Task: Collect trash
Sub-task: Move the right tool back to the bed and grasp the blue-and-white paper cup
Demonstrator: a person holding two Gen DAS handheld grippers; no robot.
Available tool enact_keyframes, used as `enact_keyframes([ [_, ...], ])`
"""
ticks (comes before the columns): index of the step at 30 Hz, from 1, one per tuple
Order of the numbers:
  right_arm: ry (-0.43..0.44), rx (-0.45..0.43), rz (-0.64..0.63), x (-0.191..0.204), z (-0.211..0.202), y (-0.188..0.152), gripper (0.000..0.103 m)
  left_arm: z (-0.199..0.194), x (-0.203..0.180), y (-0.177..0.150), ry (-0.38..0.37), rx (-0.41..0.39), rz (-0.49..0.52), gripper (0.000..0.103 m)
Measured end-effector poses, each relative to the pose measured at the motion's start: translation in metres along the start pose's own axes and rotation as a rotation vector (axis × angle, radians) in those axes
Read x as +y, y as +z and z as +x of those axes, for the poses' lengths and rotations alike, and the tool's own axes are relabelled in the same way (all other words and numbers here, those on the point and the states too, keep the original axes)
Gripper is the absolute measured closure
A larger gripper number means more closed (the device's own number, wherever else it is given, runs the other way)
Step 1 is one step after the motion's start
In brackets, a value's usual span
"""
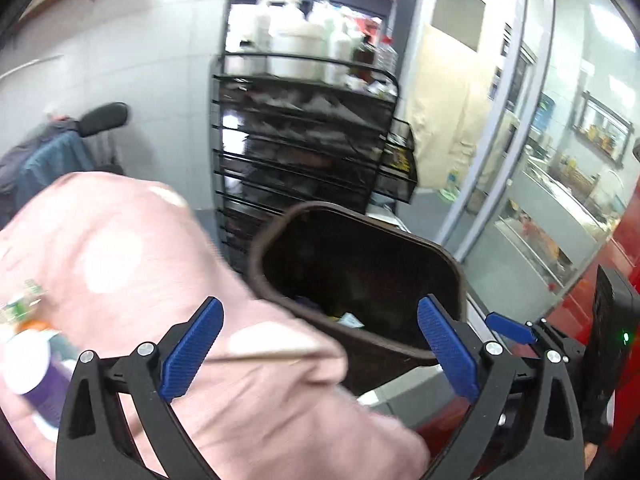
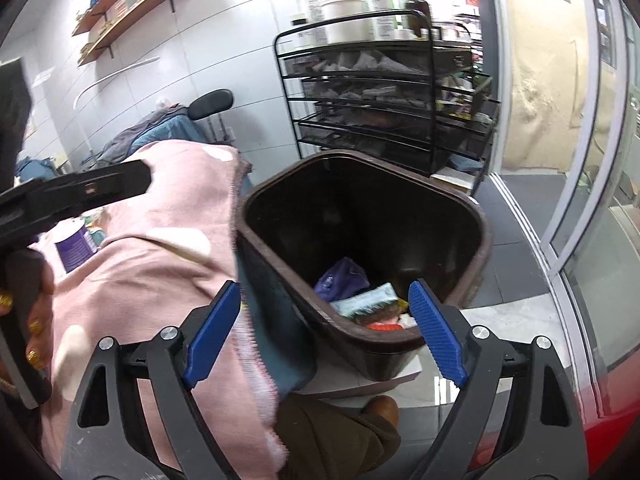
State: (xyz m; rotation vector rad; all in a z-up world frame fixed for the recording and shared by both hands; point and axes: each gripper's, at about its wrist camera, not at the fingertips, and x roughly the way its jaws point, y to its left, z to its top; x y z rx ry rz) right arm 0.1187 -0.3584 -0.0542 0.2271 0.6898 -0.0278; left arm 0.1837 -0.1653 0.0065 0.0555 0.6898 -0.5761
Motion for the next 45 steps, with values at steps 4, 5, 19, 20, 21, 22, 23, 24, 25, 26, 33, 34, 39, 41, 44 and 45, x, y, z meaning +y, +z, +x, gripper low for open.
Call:
enact_keyframes([
  [4,0.069,0.006,-0.028,0.025,0.002,0.003,0.014,-0.027,0.023,-0.013,0.066,-0.033,-0.03,0.005],
  [5,0.084,0.009,-0.035,0.031,0.002,0.004,0.014,-0.034,0.03,-0.018,0.089,-0.04,-0.043,0.005],
  [19,0.474,0.153,-0.186,0.18,0.028,0.024,0.014,-0.113,0.147,-0.065,0.349,-0.076,-0.252,0.005],
  [20,0.487,0.166,-0.196,0.19,0.031,0.025,0.014,-0.118,0.156,-0.069,0.362,-0.076,-0.271,0.005],
  [21,0.502,0.182,-0.208,0.203,0.036,0.026,0.014,-0.121,0.165,-0.071,0.373,-0.075,-0.287,0.005],
  [22,0.512,0.192,-0.215,0.212,0.039,0.026,0.014,-0.125,0.174,-0.074,0.387,-0.074,-0.303,0.005],
  [23,0.527,0.21,-0.225,0.225,0.045,0.027,0.014,-0.127,0.181,-0.076,0.401,-0.073,-0.313,0.005],
  [24,0.536,0.224,-0.231,0.235,0.049,0.027,0.014,-0.13,0.189,-0.078,0.414,-0.071,-0.328,0.005],
  [25,0.546,0.24,-0.237,0.245,0.054,0.028,0.014,-0.135,0.196,-0.082,0.419,-0.07,-0.34,0.005],
  [26,0.558,0.261,-0.244,0.259,0.06,0.027,0.014,-0.137,0.203,-0.083,0.422,-0.066,-0.353,0.005],
  [33,0.512,0.381,-0.269,0.316,0.117,0.036,0.014,-0.137,0.23,-0.088,0.419,-0.034,-0.373,0.005],
  [34,0.507,0.397,-0.269,0.32,0.123,0.038,0.014,-0.135,0.233,-0.088,0.416,-0.026,-0.372,0.005],
  [39,0.488,0.427,-0.278,0.333,0.142,0.044,0.029,-0.122,0.25,-0.085,0.351,-0.011,-0.407,0.005],
  [41,0.489,0.428,-0.285,0.335,0.145,0.043,0.032,-0.116,0.256,-0.08,0.332,-0.004,-0.416,0.005],
  [44,0.5,0.393,-0.275,0.332,0.139,0.045,0.032,-0.105,0.262,-0.069,0.325,0.011,-0.398,0.005],
  [45,0.5,0.376,-0.272,0.33,0.134,0.046,0.033,-0.101,0.264,-0.065,0.323,0.018,-0.39,0.005],
])
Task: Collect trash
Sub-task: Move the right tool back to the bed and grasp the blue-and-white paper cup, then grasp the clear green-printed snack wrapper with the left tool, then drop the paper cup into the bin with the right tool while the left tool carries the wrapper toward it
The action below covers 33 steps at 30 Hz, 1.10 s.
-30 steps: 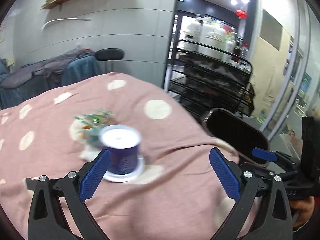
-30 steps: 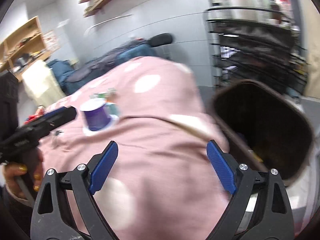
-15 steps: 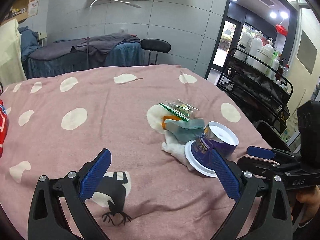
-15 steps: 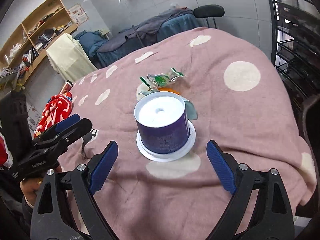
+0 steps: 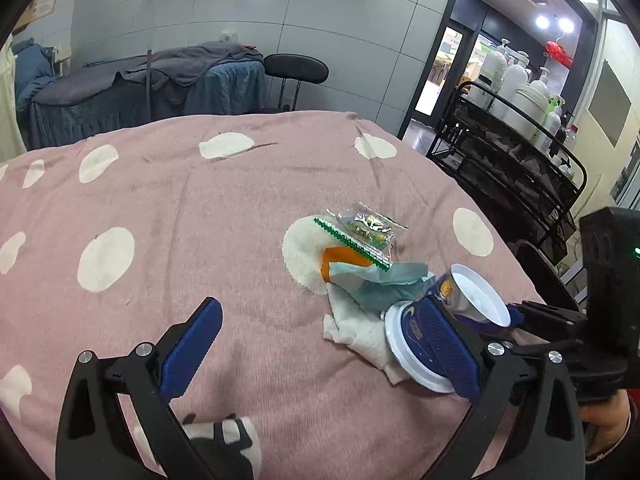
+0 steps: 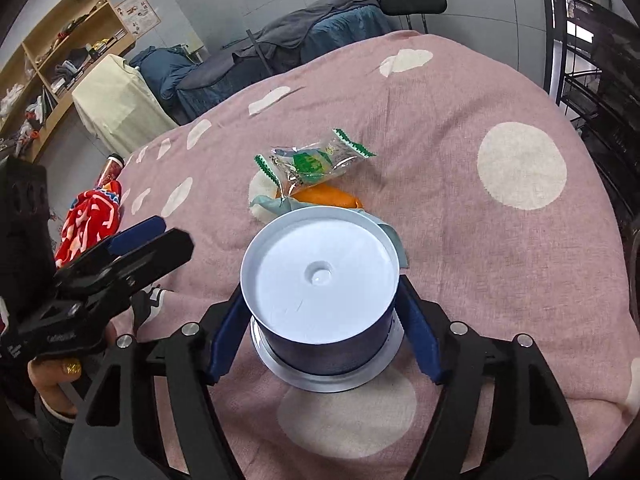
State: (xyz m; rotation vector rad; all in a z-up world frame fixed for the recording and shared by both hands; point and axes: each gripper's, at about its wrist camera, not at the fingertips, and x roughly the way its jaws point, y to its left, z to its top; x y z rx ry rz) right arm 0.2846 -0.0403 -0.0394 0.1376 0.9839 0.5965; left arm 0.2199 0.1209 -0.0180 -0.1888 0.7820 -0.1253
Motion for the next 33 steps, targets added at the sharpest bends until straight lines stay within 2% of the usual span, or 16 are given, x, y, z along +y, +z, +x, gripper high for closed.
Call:
enact_keyframes([
  [7,0.026,-0.093,0.012,-0.005,-0.047,-0.011,0.033,0.038,-0.021,0.031,-0.058,0.074,0.127,0.005],
  [10,0.028,-0.113,0.018,-0.01,-0.065,-0.017,0.032,0.062,-0.03,0.041,-0.099,0.145,0.178,0.006],
  [15,0.014,-0.137,0.017,-0.014,-0.083,-0.023,0.032,0.096,-0.041,0.049,-0.062,0.243,0.267,0.005],
  [18,0.017,-0.145,0.027,-0.018,-0.091,-0.028,0.032,0.107,-0.04,0.049,-0.042,0.275,0.282,0.008],
  [19,0.018,-0.147,0.029,-0.019,-0.093,-0.029,0.032,0.107,-0.041,0.048,-0.027,0.267,0.293,0.01],
  [21,0.016,-0.153,0.032,-0.02,-0.096,-0.031,0.032,0.103,-0.042,0.046,0.013,0.241,0.306,0.031],
  [23,0.016,-0.159,0.034,-0.019,-0.096,-0.03,0.032,0.099,-0.039,0.046,0.027,0.228,0.298,0.039],
  [25,0.022,-0.167,0.037,-0.018,-0.098,-0.031,0.032,0.093,-0.034,0.044,0.001,0.221,0.27,0.041],
  [28,0.022,-0.178,0.039,-0.018,-0.101,-0.034,0.032,0.084,-0.029,0.044,0.002,0.188,0.239,0.042],
  [33,0.026,-0.208,0.051,-0.021,-0.112,-0.044,0.032,0.052,-0.028,0.046,0.018,0.069,0.171,0.043],
])
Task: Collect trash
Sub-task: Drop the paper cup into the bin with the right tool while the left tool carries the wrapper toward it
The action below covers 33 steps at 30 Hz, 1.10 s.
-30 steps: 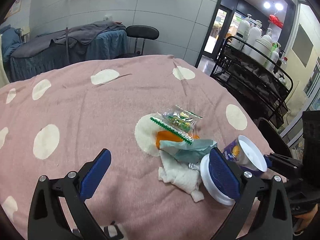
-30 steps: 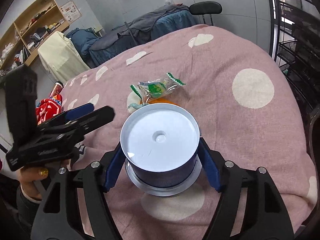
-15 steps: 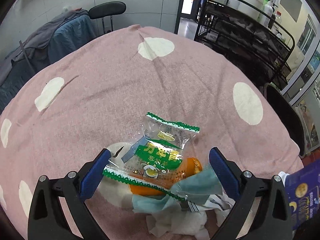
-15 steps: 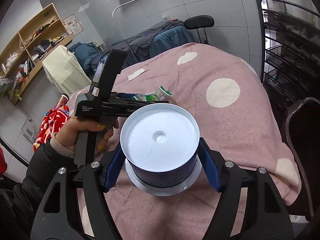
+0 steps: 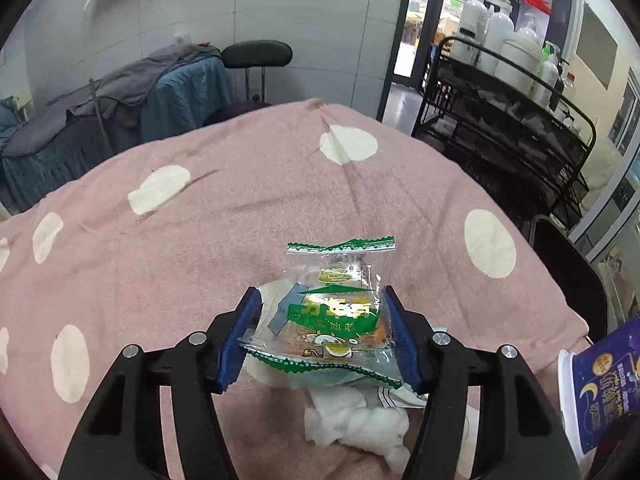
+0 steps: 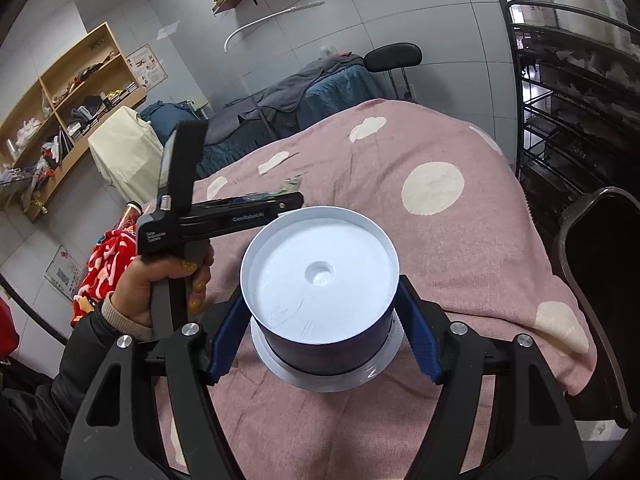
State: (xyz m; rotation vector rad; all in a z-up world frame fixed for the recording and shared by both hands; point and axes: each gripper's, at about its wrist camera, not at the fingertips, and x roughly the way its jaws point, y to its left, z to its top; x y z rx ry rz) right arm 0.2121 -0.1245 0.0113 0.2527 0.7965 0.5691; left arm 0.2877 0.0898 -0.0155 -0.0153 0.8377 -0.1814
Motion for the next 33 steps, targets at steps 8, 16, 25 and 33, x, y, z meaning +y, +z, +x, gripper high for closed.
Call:
enact_keyframes([
  [8,-0.03,-0.054,-0.003,-0.01,-0.024,-0.016,0.032,-0.063,-0.023,-0.02,0.032,-0.165,-0.014,0.043],
  [16,-0.069,-0.129,0.029,-0.033,-0.063,-0.036,0.032,-0.095,-0.064,-0.044,-0.042,-0.23,-0.015,0.043],
  [25,-0.167,-0.215,0.073,-0.076,-0.112,-0.056,0.032,-0.099,-0.129,-0.062,-0.162,-0.237,0.031,0.043],
  [33,-0.32,-0.273,0.143,-0.133,-0.148,-0.067,0.032,-0.083,-0.181,-0.069,-0.265,-0.204,0.068,0.043],
])
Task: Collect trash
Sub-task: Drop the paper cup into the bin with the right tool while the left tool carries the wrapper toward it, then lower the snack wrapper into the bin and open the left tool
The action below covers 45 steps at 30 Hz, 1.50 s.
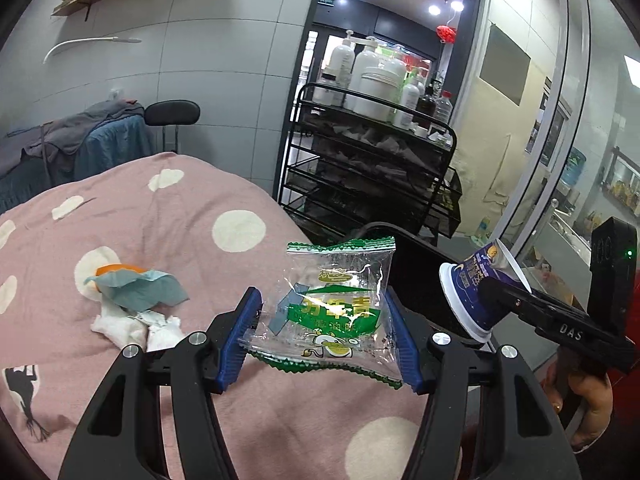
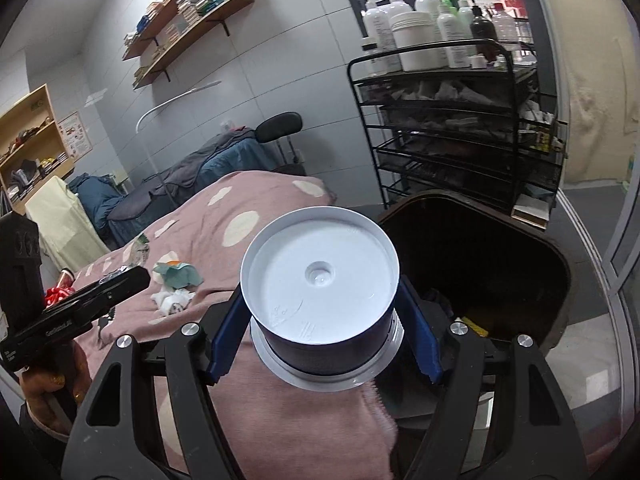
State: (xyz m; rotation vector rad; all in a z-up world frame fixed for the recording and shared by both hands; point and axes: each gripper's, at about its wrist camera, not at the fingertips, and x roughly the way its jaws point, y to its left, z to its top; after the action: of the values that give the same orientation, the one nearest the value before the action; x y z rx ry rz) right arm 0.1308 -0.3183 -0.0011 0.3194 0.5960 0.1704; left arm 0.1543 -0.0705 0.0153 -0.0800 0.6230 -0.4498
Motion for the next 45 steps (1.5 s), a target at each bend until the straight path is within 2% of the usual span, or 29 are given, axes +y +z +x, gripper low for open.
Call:
enact_keyframes([
  [3,-0.093,0.0,0.007,-0.026,0.003,0.002,0.032,0.011,-0.016,-0.002,-0.032,0.014,0.017,0.043],
  [8,-0.181,0.019,0.052,-0.07,0.022,0.004,0.032,0.025,-0.038,-0.003,-0.091,0.037,0.044,0.043],
  [13,-0.255,0.091,0.106,-0.109,0.059,0.003,0.032,0.034,-0.051,-0.003,-0.139,0.057,0.054,0.042],
  [20,-0.318,0.18,0.126,-0.128,0.095,-0.003,0.032,0.039,-0.06,-0.009,-0.137,0.068,0.084,0.043],
  [26,-0.319,0.223,0.14,-0.128,0.103,-0.009,0.032,0.042,-0.062,-0.01,-0.144,0.08,0.086,0.042],
  [28,-0.31,0.23,0.153,-0.129,0.103,-0.012,0.026,0.043,-0.061,-0.009,-0.144,0.083,0.087,0.042],
  [31,-0.299,0.216,0.169,-0.128,0.1,-0.015,0.022,0.044,-0.062,-0.01,-0.144,0.092,0.087,0.042],
  [35,-0.263,0.165,0.174,-0.119,0.084,-0.018,0.021,0.045,-0.067,-0.005,-0.147,0.093,0.102,0.042],
  [39,-0.23,0.1,0.171,-0.109,0.062,-0.019,0.015,0.049,-0.078,0.008,-0.149,0.079,0.141,0.042],
  [45,-0.214,0.044,0.122,-0.092,0.032,-0.026,0.013,0.078,-0.094,0.025,-0.174,0.119,0.169,0.042],
])
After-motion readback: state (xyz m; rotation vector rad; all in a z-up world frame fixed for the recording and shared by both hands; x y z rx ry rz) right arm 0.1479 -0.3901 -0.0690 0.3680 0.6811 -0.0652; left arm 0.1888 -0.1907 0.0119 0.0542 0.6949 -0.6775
